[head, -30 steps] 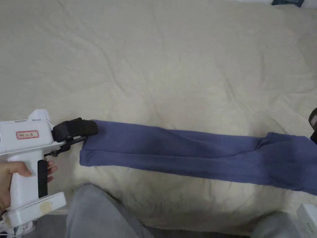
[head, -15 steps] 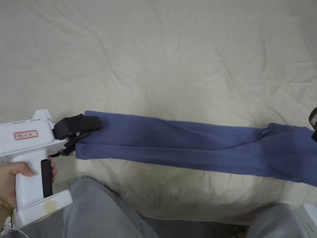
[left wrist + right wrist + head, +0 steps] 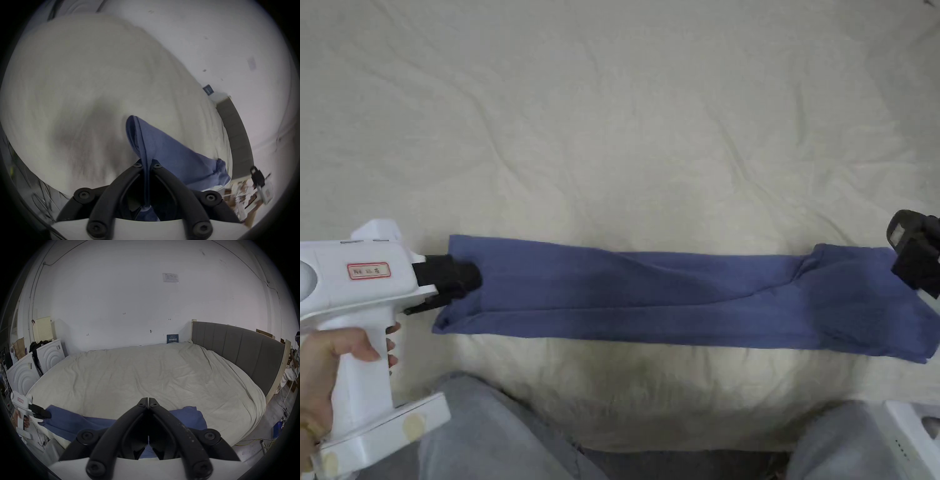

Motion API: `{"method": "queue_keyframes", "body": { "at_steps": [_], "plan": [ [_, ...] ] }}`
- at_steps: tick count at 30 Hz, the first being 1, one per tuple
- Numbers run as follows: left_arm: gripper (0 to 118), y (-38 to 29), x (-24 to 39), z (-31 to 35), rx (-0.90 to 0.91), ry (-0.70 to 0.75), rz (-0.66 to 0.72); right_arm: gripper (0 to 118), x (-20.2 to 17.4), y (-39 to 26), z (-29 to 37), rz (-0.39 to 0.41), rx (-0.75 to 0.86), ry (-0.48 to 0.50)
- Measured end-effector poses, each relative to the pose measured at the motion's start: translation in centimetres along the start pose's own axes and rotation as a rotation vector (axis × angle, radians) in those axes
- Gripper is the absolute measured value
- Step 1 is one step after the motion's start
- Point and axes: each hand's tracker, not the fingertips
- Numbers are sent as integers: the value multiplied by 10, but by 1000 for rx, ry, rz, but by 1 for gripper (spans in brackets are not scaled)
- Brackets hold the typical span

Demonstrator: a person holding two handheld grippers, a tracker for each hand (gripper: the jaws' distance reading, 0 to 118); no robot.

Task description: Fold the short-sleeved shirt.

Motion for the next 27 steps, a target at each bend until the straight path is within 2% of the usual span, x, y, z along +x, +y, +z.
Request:
{"method": "queue_keyframes", "body": {
  "at_steps": [5,8,15,18,21,22,23,25,26,27],
  "plan": [
    [6,2,79,37,57,-126,-143,2,6,0,9,-17,20,9],
    [6,0,124,28,28,-168,-183,2,12,-3,13,-31,31,11],
    [6,-29,207,-72,-110,-141,-234,2,31,-8,34,-54,57,-17],
    [6,-53,232,-123,-190,-72,-357,2,39,-9,44,-66,54,-41],
    [10,-72,245,-157,-252,-51,-341,2,46,-10,52,-70,56,-70],
    [23,-77,247,-166,-265,-57,-338,2,48,-11,54,-73,54,-78],
    [42,-82,250,-173,-286,-74,-343,2,50,-12,55,-79,52,-86],
    [87,-89,255,-180,-343,-109,-354,2,53,-12,56,-86,47,-93],
    [94,-88,256,-180,-356,-116,-348,2,53,-11,56,-85,45,-96],
    [93,-87,258,-175,-348,-133,-346,2,53,-11,56,-83,44,-96]
  ]
}}
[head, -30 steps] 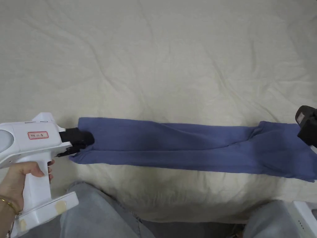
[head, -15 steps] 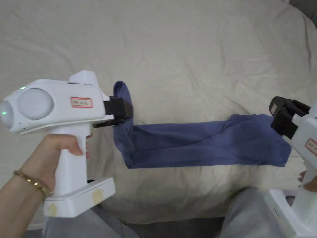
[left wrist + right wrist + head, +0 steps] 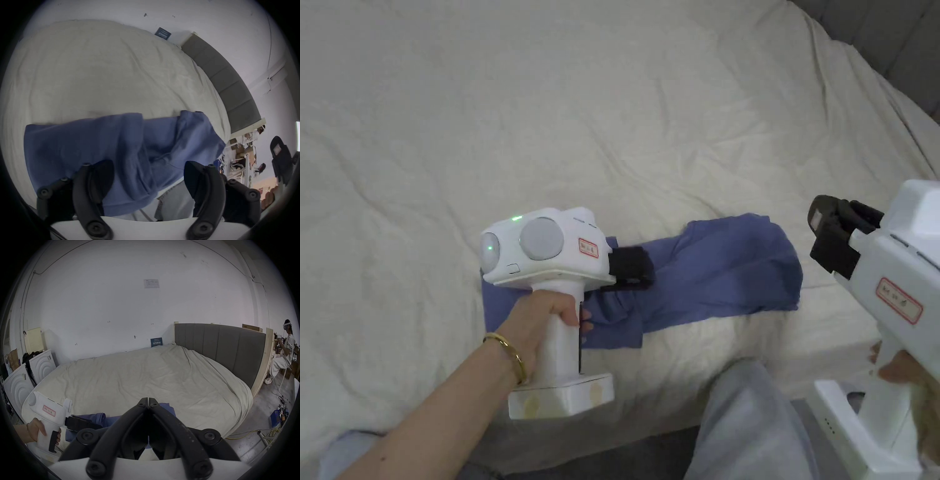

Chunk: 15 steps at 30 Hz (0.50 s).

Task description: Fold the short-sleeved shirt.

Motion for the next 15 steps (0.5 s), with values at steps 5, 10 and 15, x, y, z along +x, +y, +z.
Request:
{"method": "queue_keyframes", "body": {
  "at_steps": [5,10,15],
  "plan": [
    [68,7,4,57,258,46,-95,2,-4,3,0,3,10,16],
    [2,-8,-5,77,368,291,-122,2,-11,2,-3,12,9,44],
    [1,-31,-2,28,239,244,-189,2,-12,-1,-4,18,-4,58]
  ]
}}
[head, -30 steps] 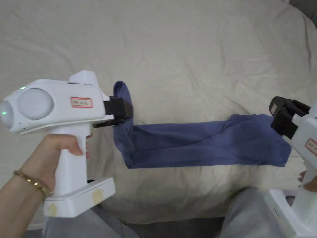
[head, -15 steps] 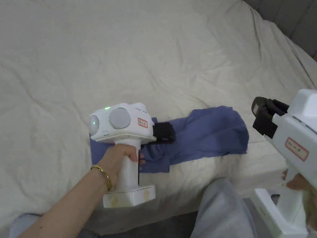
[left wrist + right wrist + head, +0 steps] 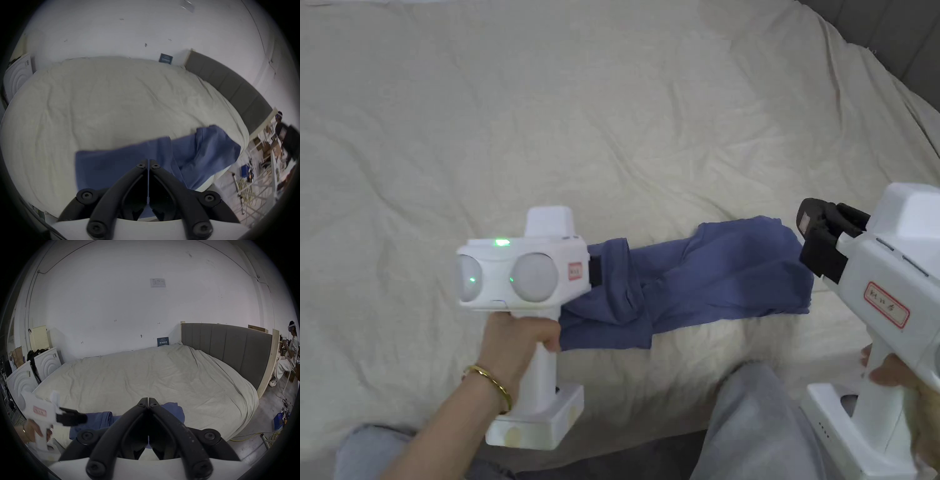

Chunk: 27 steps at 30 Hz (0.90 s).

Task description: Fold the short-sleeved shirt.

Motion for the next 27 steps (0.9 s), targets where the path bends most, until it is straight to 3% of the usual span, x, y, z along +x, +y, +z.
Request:
{"method": "queue_keyframes", "body": {
  "at_steps": [5,10,14,15,16,19,20,27],
  "plan": [
    [1,-21,32,-40,-117,-44,-37,2,8,-2,7,-3,-2,-20],
    [1,-26,56,-46,-99,-52,-87,2,20,-3,12,-8,-10,-50],
    [3,-4,49,-25,-64,-222,43,2,21,-2,13,0,-15,-60],
    [8,5,43,-16,-15,-241,63,2,21,-1,13,0,-14,-59],
    [24,14,35,-6,15,-263,78,2,21,-1,13,0,-13,-57],
    [102,39,3,22,56,-345,120,2,18,2,10,3,-11,-49],
    [115,45,-12,32,82,-353,141,2,16,3,8,6,-11,-45],
    [118,43,-121,60,117,-416,301,2,8,1,-10,28,-26,-7]
  ]
}}
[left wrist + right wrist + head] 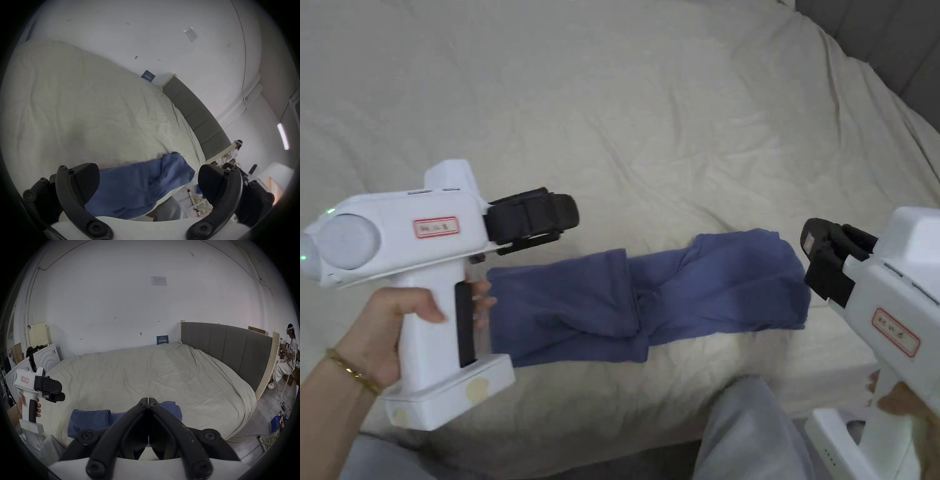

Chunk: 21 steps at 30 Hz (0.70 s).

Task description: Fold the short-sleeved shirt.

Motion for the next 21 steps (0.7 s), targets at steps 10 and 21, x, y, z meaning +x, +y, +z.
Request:
{"method": "queue_keyframes", "body": {
  "at_steps": [10,21],
  "plan": [
    [118,-52,-113,7,-100,27,314,2,-21,-2,-13,25,-41,25],
    [108,-69,-119,-33,-133,-219,481,2,-30,-3,-17,31,-70,13]
  ]
}}
